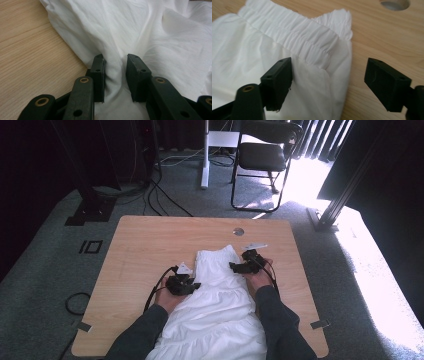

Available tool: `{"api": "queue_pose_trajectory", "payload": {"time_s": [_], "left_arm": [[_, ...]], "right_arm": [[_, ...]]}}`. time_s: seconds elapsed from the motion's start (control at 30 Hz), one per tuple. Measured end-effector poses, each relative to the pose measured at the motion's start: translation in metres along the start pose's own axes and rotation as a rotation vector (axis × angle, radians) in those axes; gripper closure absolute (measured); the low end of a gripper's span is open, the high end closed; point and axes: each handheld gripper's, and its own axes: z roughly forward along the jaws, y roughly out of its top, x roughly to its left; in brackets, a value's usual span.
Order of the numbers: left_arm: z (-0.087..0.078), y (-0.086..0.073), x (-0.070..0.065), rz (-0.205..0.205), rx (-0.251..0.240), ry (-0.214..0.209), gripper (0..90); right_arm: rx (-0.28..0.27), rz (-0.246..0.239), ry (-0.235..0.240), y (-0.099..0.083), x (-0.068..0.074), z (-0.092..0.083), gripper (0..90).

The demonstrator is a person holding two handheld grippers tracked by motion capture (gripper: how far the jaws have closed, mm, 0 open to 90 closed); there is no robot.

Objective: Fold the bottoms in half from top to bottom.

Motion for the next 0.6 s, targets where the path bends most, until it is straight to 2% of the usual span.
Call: {"api": "queue_pose_trajectory", "payload": {"time_s": [0.1, 0.17, 0.2, 0.23, 0.27, 0.3, 0.37, 0.4, 0.47, 0.53, 0.57, 0.6], "left_arm": [[0.0, 0.0, 0.0, 0.002, 0.0, -0.001, 69.9], [0.0, 0.0, 0.001, -0.004, -0.001, -0.01, 67.8], [0.0, 0.0, 0.001, -0.01, 0.0, -0.028, 67.8], [0.0, 0.0, 0.001, -0.01, 0.0, -0.028, 62.0], [0.0, 0.003, 0.004, -0.023, 0.009, -0.041, 58.8], [-0.001, 0.005, 0.006, -0.031, 0.01, -0.044, 55.8], [-0.001, 0.005, 0.006, -0.031, 0.01, -0.044, 53.6], [-0.01, 0.016, 0.016, -0.067, -0.038, -0.038, 49.3], [-0.016, 0.027, 0.022, -0.081, -0.081, -0.028, 46.3], [-0.018, 0.033, 0.026, -0.083, -0.097, -0.019, 42.7], [-0.016, 0.045, 0.033, -0.096, -0.106, -0.013, 41.6], [-0.012, 0.05, 0.037, -0.109, -0.105, -0.015, 40.3]], "right_arm": [[0.008, 0.021, 0.009, -0.001, 0.001, 0.014, 19.5], [0.019, 0.026, -0.001, -0.001, 0.001, 0.019, 22.1], [0.026, 0.029, -0.001, -0.002, 0.001, 0.021, 24.4], [0.026, 0.029, -0.001, -0.002, 0.001, 0.021, 24.4], [0.028, 0.005, 0.01, -0.003, 0.004, 0.027, 49.8], [0.029, -0.003, 0.015, -0.003, 0.005, 0.027, 55.1], [0.033, -0.005, 0.015, -0.002, 0.006, 0.027, 55.1], [0.034, 0.01, 0.001, 0.0, 0.007, 0.028, 62.8], [0.028, 0.041, 0.009, 0.0, 0.005, 0.029, 66.2], [0.026, 0.055, 0.014, 0.0, 0.003, 0.029, 68.6], [0.027, 0.047, 0.012, 0.0, 0.004, 0.029, 69.4], [0.029, 0.038, 0.008, 0.0, 0.005, 0.029, 69.7]]}}
